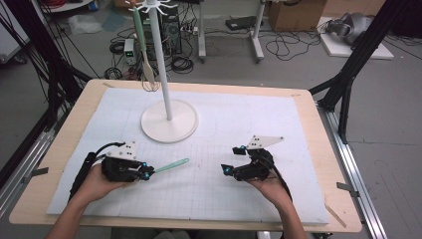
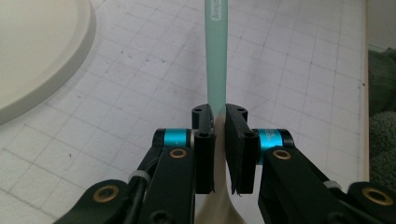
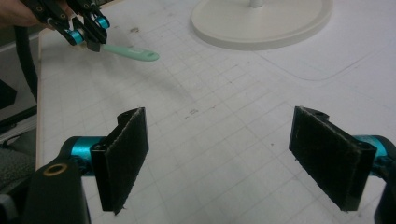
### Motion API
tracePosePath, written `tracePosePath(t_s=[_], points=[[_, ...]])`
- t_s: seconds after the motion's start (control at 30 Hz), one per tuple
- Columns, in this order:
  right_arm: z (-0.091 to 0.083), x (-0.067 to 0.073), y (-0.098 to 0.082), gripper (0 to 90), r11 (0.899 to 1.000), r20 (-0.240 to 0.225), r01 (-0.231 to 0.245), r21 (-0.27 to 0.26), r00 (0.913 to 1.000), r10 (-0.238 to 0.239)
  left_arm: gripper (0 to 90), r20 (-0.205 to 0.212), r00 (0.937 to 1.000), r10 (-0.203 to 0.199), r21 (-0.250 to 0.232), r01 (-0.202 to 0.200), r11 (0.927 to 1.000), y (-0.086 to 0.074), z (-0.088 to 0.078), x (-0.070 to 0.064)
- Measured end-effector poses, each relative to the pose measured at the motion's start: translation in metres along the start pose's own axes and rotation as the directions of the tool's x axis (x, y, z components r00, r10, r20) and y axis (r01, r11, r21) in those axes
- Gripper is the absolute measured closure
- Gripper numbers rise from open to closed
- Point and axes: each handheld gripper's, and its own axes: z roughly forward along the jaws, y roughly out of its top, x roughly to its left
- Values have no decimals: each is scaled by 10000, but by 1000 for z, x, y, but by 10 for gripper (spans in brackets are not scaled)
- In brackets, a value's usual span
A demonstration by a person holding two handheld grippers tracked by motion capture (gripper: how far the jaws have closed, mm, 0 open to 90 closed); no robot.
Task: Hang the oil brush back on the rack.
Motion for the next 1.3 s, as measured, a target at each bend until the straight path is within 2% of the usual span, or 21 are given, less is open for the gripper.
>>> tracePosePath(t_s=[0.27, 0.67, 0.93, 1.3], points=[[-2, 2, 7, 183, 9999, -147, 40, -141, 9999, -42, 818, 87, 9999, 63, -370, -60, 9993, 9, -4, -1], [1, 6, 16, 177, 9996, -454, -38, -282, 9990, 25, 818, 141, 9997, 189, -579, -181, 9982, 20, -10, -3], [2, 8, 23, 177, 9990, -712, -47, -453, 9975, 15, 818, 179, 9990, 415, -641, -403, 9971, 30, -13, -4], [8, 10, 31, 177, 9989, -1089, -78, -466, 9940, 27, 817, 362, 9984, 434, -818, -403, 9958, 36, -12, -2]])
